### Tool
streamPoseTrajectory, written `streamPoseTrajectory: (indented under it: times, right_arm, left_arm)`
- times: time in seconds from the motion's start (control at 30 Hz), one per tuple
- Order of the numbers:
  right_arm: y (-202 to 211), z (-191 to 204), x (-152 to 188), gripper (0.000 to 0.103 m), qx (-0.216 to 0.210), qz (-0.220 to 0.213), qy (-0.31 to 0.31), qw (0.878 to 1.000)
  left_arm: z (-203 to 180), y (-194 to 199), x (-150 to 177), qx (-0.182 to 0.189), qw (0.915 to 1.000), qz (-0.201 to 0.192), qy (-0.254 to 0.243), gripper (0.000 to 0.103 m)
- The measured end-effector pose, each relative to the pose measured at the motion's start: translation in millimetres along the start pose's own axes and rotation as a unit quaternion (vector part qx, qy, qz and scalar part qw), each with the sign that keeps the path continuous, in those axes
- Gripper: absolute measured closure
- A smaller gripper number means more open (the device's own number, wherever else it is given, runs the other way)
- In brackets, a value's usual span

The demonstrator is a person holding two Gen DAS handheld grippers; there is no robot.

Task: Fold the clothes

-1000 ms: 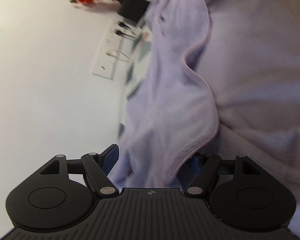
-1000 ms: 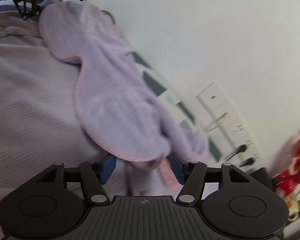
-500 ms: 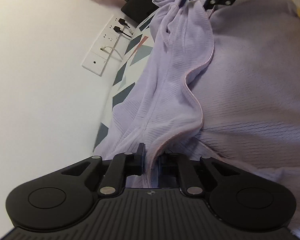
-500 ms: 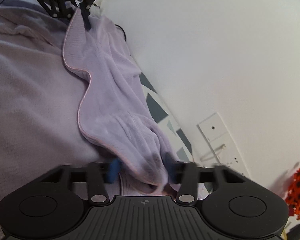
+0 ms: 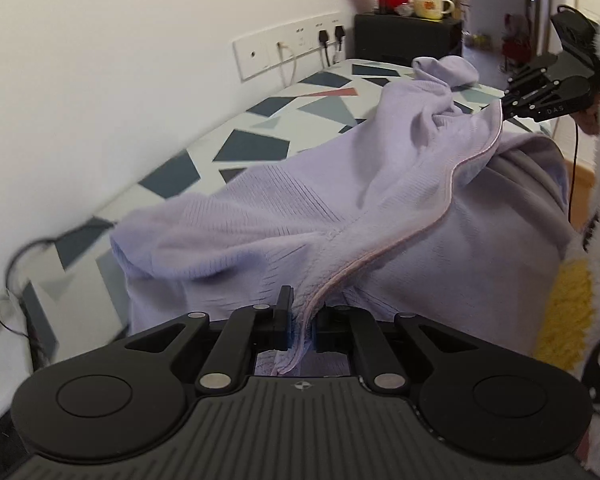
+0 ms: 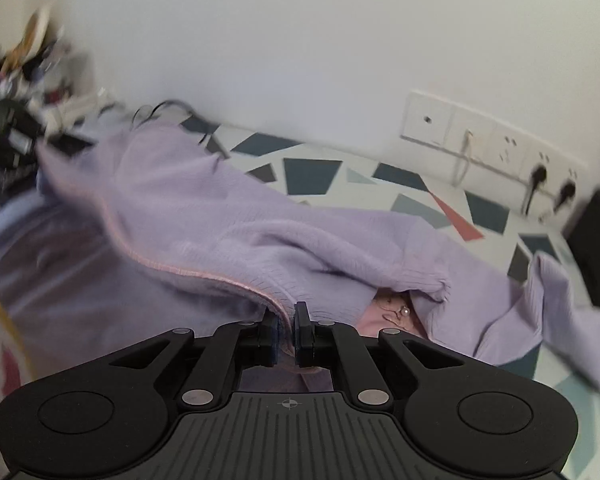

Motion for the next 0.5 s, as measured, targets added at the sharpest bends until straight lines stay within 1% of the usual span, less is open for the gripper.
streamPoseTrajectory:
  times: [0.03,0.1,0.13,0.2,0.23,0.3,0.4,0.43,0.5]
  right_arm:
    - [-7.7,-4.2,-2.4,0.097,0.002,0.0,-0.018,1.0]
    - [-23.0,-9.1,-7.8,0.097,0.001,-0.004,-0.055,0.998]
    - [-32.7,-12.6,-11.6,0.097,-0.002,-0.004,-0.077,0.997]
    - [-48.8,-20.4,-17.9,0.097,-0.005,-0.009,-0.116,0.993]
    - [-57.3,-25.8,-19.8,0.097,-0.002,-0.01,-0.135,0.991]
    - [-70.9,-36.9,-22.8,0.097,0.005,-0.01,-0.173,0.985]
    - [-88.6,-56.2,-21.6,0.097,0.019,-0.002,-0.232,0.972]
    - [-94.4,-62.1,-20.5,0.097,0.024,0.003,-0.251,0.968]
    - [-105.7,-69.5,-18.9,0.096,0.031,0.019,-0.277,0.96]
  left_arm:
    - [4.9,-8.1,-0.1,0.007,0.9998,0.002,0.021,0.095]
    - [20.7,-23.8,-0.3,0.031,0.9958,0.007,0.086,0.094]
    - [29.3,-31.5,-0.6,0.043,0.9916,0.009,0.121,0.094]
    - [47.5,-43.4,1.2,0.064,0.9794,0.007,0.192,0.094]
    - [56.1,-48.0,3.7,0.068,0.9717,0.002,0.226,0.094]
    - [71.9,-56.5,11.6,0.068,0.9537,-0.003,0.293,0.094]
    - [92.7,-69.0,25.9,0.063,0.9196,-0.003,0.388,0.094]
    - [96.5,-72.6,30.1,0.063,0.9088,-0.003,0.412,0.094]
    - [100.2,-78.6,34.9,0.059,0.8934,0.001,0.445,0.094]
Point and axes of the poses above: each gripper's, at about its wrist camera, not at the fingertips, and y roughly against the way its jaws point, z to its left, x to its underside, the point moved 2 cm from there along -y, roughly the way its jaws point, and after that the axes turned 7 degrees about -z, right-handed, at the moved point
